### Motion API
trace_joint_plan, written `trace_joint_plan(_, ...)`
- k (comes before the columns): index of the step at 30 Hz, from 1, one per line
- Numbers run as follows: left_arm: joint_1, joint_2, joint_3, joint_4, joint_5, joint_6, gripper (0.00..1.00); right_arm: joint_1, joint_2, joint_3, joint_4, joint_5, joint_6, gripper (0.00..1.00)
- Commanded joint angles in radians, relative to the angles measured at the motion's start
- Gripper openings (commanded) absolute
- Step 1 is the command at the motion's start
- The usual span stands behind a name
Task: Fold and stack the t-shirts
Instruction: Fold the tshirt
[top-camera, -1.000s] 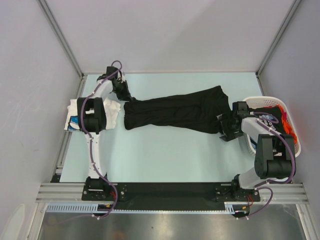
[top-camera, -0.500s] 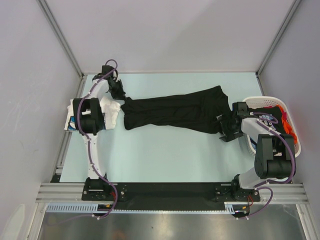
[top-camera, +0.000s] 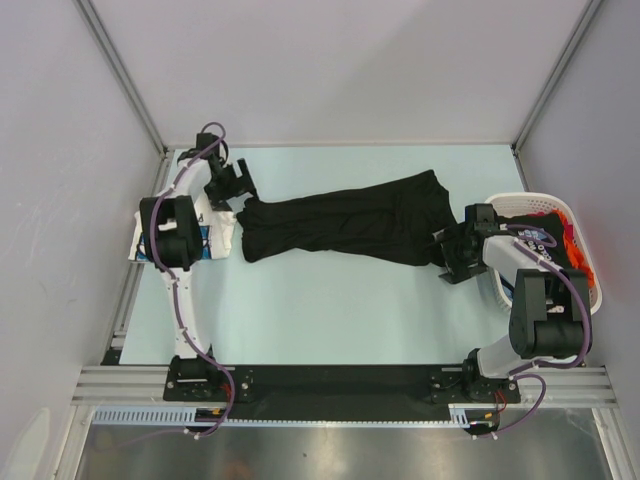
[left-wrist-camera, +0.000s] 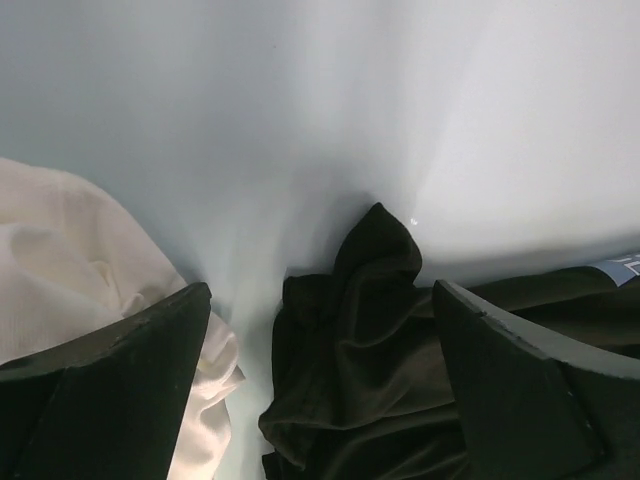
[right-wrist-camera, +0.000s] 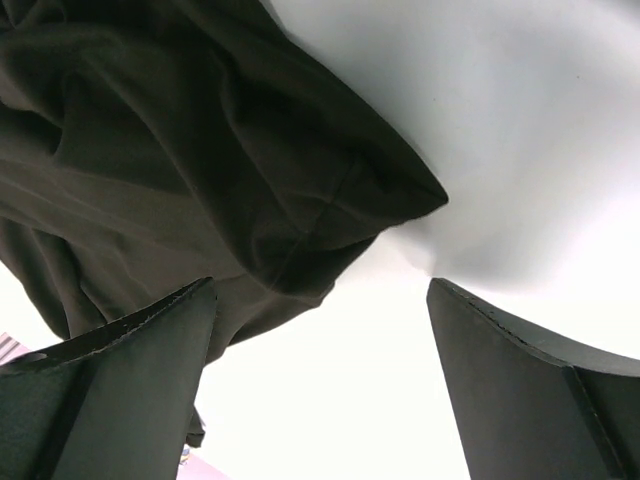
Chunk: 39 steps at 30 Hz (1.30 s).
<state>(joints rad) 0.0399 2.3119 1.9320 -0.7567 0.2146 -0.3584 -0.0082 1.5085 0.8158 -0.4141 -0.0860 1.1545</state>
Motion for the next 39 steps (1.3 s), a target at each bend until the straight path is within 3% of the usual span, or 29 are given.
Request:
trace_joint_plan(1,0.011,-0.094,-0.022,0.014,0.009,0.021,1.0,0.004,-0.071,-0.006,-0.025,0.041,0.008,0.93)
trace_joint_plan(5,0.011,-0.183,-0.065,0.082,0.083,0.027,0.99,-0.016,-0.105,-0.058,0.011,0.049,0.048,0.92)
trace_joint_plan(7,0.011,-0.212,-0.077,0.108,0.155,0.033,0.62,-0.021,-0.103,-0.079,0.04,0.046,0.071,0.91)
trace_joint_plan(9,0.009,-0.223,-0.091,0.112,0.166,0.026,0.0,-0.021,-0.093,-0.084,0.052,0.043,0.083,0.91)
trace_joint_plan(17,-0.005,-0.194,-0.131,0.108,0.177,0.064,0.0,-0.004,0.01,-0.032,0.09,0.042,0.1,0.86)
trace_joint_plan(20,-0.011,-0.152,-0.134,0.105,0.189,0.068,0.0,0.004,0.054,0.003,0.115,0.034,0.097,0.72)
trace_joint_plan(21,-0.012,-0.14,-0.131,0.1,0.192,0.068,0.0,0.005,0.068,0.012,0.126,0.032,0.096,0.57)
trace_joint_plan(23,-0.017,-0.109,-0.122,0.089,0.21,0.067,0.0,0.005,0.105,0.048,0.13,0.035,0.094,0.36)
trace_joint_plan(24,-0.02,-0.1,-0.114,0.08,0.213,0.067,0.0,0.005,0.119,0.06,0.123,0.035,0.094,0.18)
trace_joint_plan(27,-0.029,-0.082,-0.097,0.057,0.224,0.07,0.0,0.005,0.163,0.103,0.112,0.037,0.088,0.0)
trace_joint_plan(39,-0.031,-0.02,-0.025,-0.044,0.126,0.075,0.0,0.033,0.249,0.215,0.066,0.064,0.07,0.0)
